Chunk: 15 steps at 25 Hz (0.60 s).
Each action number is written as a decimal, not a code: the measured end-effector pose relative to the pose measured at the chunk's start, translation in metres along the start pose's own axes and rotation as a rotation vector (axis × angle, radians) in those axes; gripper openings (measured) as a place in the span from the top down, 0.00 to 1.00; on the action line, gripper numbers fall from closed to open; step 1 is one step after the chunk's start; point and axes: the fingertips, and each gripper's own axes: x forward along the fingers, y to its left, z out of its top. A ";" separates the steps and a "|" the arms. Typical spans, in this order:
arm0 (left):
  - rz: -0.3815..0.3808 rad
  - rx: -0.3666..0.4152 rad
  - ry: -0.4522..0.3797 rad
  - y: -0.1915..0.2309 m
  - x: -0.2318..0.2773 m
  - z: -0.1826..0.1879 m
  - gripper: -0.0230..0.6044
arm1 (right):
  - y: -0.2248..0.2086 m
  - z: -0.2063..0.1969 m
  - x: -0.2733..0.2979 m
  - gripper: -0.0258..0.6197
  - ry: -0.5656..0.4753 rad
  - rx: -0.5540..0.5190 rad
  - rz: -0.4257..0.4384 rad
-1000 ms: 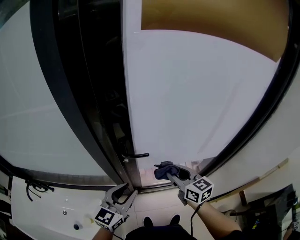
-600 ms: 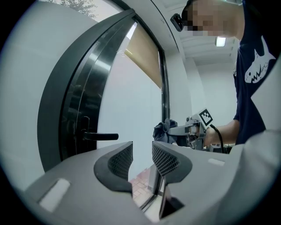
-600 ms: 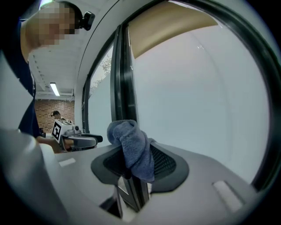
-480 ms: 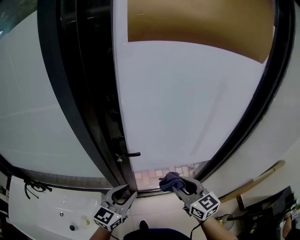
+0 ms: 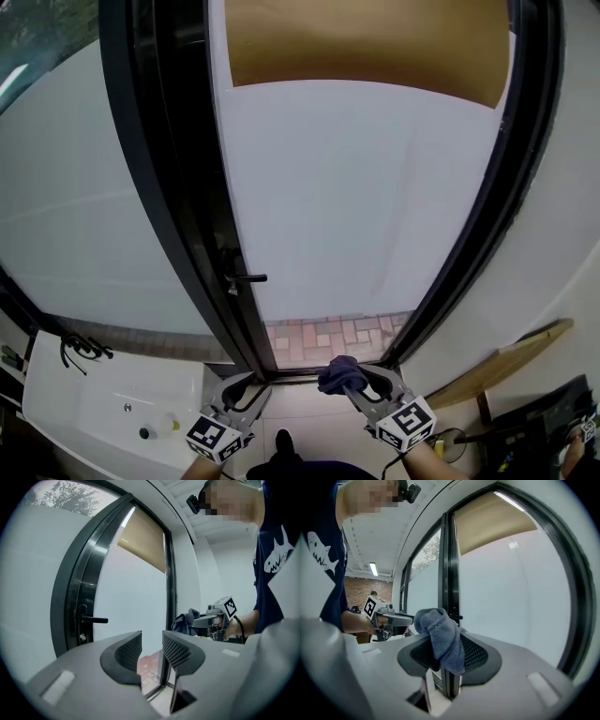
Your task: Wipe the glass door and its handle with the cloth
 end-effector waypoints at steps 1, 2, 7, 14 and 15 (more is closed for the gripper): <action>0.002 -0.003 0.005 -0.010 -0.005 -0.002 0.75 | 0.005 -0.001 -0.008 0.74 -0.003 0.002 0.006; 0.005 -0.004 0.011 -0.020 -0.010 -0.004 0.75 | 0.009 -0.003 -0.016 0.74 -0.005 0.003 0.011; 0.014 -0.005 0.044 -0.058 -0.031 -0.009 0.76 | 0.029 -0.009 -0.045 0.74 -0.003 0.016 0.028; 0.018 0.020 0.038 -0.076 -0.057 -0.009 0.76 | 0.051 -0.003 -0.065 0.74 -0.026 0.044 0.005; 0.020 0.023 0.037 -0.074 -0.059 -0.008 0.76 | 0.054 -0.003 -0.065 0.74 -0.025 0.043 0.001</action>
